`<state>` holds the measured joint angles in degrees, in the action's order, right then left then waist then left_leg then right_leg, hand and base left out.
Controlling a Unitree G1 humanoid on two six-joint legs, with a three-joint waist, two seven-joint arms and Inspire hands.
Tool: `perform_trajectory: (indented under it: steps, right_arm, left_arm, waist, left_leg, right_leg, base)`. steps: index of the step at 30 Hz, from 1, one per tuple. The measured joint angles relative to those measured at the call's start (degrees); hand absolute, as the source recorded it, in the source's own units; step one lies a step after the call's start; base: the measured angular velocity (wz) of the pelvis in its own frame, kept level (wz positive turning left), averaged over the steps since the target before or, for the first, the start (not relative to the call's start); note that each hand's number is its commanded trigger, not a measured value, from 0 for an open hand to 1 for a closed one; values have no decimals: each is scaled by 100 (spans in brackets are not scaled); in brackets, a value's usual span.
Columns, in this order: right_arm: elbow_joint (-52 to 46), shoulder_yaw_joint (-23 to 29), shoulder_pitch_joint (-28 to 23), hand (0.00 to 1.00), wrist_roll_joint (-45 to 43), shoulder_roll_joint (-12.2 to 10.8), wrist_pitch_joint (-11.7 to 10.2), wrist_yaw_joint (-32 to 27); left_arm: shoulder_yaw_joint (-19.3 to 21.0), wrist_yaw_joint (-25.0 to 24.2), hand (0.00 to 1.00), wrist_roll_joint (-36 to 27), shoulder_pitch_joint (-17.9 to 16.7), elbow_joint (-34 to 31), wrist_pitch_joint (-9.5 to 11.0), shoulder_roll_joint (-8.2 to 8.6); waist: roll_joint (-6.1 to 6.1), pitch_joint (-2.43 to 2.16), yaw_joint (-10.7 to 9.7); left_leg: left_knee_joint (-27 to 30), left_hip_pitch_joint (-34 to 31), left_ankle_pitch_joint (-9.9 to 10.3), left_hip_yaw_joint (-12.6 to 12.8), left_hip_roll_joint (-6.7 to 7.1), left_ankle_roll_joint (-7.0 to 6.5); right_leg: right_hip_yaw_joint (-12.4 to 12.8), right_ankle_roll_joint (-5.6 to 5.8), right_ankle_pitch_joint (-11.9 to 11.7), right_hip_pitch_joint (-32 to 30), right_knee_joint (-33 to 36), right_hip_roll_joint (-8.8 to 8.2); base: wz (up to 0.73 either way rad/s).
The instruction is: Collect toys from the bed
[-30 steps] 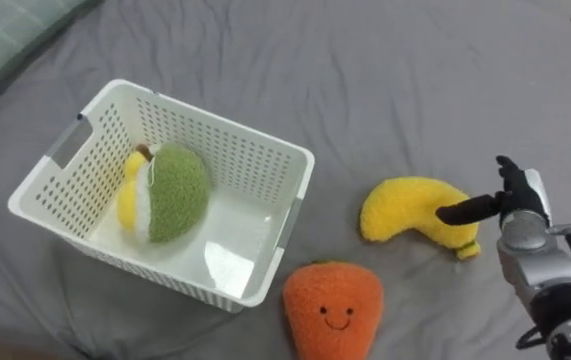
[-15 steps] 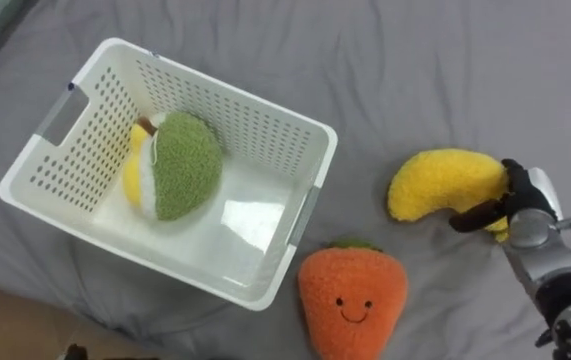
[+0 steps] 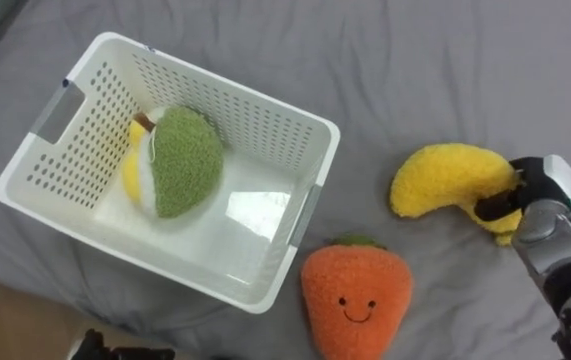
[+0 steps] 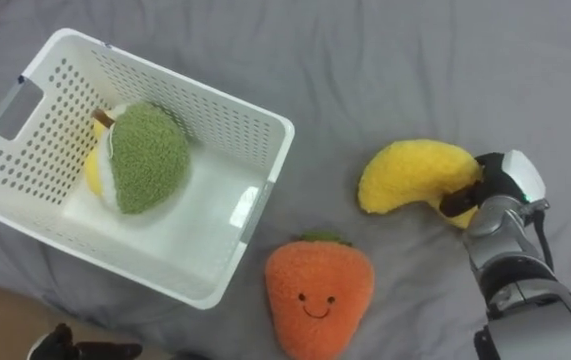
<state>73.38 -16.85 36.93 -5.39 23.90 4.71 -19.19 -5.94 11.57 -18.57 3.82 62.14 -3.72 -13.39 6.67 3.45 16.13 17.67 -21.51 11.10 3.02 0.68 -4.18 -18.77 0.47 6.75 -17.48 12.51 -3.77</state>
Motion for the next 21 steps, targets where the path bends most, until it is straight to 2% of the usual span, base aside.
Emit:
perform_trajectory:
  steps: [10,13,14,15,16,19,20,21]
  right_arm:
    - [-49,13,-4,100,83,5,-111,64]
    - [-459,142,-44,100,-5,16,-135,63]
    - [-676,228,-71,100,-75,20,-170,65]
    - [-912,250,-128,100,-126,46,-173,66]
    - [-985,249,-135,100,-125,56,-196,66]
    - [-1365,249,-295,100,-197,57,-205,71]
    - [-1750,255,-422,100,-200,61,-162,98]
    - [-2192,256,-541,100,-205,61,-143,166]
  left_arm:
    - [22,13,0,9,-20,27,8,-12]
    - [71,25,0,30,-57,27,26,-14]
    - [128,25,0,46,-91,22,43,-14]
    - [162,25,0,66,-138,20,44,-12]
    - [165,25,0,66,-164,19,44,-11]
    - [165,26,0,2,-398,14,41,-12]
    - [178,30,0,17,-462,-60,19,-12]
    - [187,31,0,50,-538,-121,-1,-7]
  waist:
    - [-18,-21,-41]
    - [-39,-40,-171]
    - [-41,-60,-212]
    - [-37,-129,-228]
    - [-45,-134,-238]
    - [-94,-243,-372]
    - [-83,-278,-496]
    - [-69,-288,-553]
  left_leg:
    - [-12,133,-1,5,0,0]
    - [-18,254,-1,24,1,0]
    - [-19,310,-1,39,1,0]
    - [-22,360,-1,86,-1,0]
    - [-40,437,-1,102,-1,0]
    - [-216,900,-1,110,6,0]
    - [-247,1006,-1,108,13,0]
    - [-263,1094,-1,119,12,0]
  right_leg:
    - [4,2,2,126,1,-9]
    - [51,2,2,238,2,-7]
    - [80,2,2,284,3,-6]
    - [101,2,2,312,0,-10]
    - [102,2,2,382,-6,-10]
    - [98,12,8,785,-60,-8]
    - [107,31,20,904,-90,-7]
    - [124,40,27,974,-89,-4]
  base:
    - [0]
    - [-2]
    - [-8]
    - [-13]
    - [-14]
    - [0]
    - [5]
    - [0]
